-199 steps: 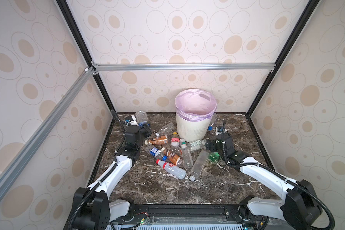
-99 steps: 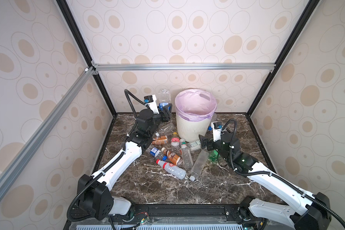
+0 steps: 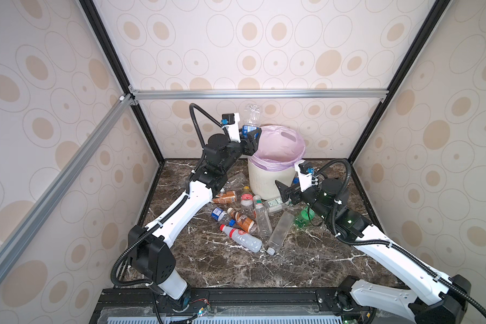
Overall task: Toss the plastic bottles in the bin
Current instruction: 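Carry the held bottle with the left gripper up over the bin, then open the left gripper to drop the bottle into the bin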
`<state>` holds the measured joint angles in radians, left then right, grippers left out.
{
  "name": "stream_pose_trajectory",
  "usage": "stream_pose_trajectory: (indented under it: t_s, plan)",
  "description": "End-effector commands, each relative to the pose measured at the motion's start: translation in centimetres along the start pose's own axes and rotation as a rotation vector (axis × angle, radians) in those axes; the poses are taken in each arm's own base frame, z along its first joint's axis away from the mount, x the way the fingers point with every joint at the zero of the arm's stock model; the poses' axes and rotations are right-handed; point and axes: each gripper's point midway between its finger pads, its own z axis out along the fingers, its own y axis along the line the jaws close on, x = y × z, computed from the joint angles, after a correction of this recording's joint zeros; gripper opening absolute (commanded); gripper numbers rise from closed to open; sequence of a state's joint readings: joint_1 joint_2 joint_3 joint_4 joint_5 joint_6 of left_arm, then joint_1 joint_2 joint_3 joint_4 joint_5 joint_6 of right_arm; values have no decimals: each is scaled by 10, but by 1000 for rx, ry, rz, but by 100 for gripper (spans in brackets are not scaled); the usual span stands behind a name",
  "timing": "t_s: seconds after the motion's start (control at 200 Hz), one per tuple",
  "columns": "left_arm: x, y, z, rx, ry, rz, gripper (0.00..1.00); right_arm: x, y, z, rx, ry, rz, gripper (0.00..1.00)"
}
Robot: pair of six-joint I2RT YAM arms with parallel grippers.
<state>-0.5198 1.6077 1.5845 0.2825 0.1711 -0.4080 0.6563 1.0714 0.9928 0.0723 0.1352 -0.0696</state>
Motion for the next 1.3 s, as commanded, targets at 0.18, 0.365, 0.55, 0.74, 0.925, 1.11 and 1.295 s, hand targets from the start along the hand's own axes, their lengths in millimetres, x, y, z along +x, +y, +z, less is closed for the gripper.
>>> stream_pose_trajectory:
  t_s: [0.18, 0.365, 0.55, 0.74, 0.925, 1.11, 1.295]
  plan:
    - [-89, -77, -8, 216, -265, 122, 44, -22, -27, -24, 124, -94, -6, 100]
    - [-133, -94, -22, 256, -403, 158, 45, -22, -49, -32, 206, -105, 35, 100]
    - [-156, -105, -9, 294, -448, 145, 45, -19, -56, -31, 234, -94, 42, 100]
    - [-98, -79, 55, 241, -307, 110, 46, -18, -59, -31, 245, -89, 45, 100]
    - [35, 11, 132, 61, 22, -41, 77, -18, -61, -34, 248, -91, 51, 100]
    - [14, -16, 125, 72, 16, 59, 99, -22, -64, -40, 260, -117, 64, 100]
    - [-24, -29, 105, 73, -46, 81, 99, -22, -65, -40, 263, -112, 69, 100]
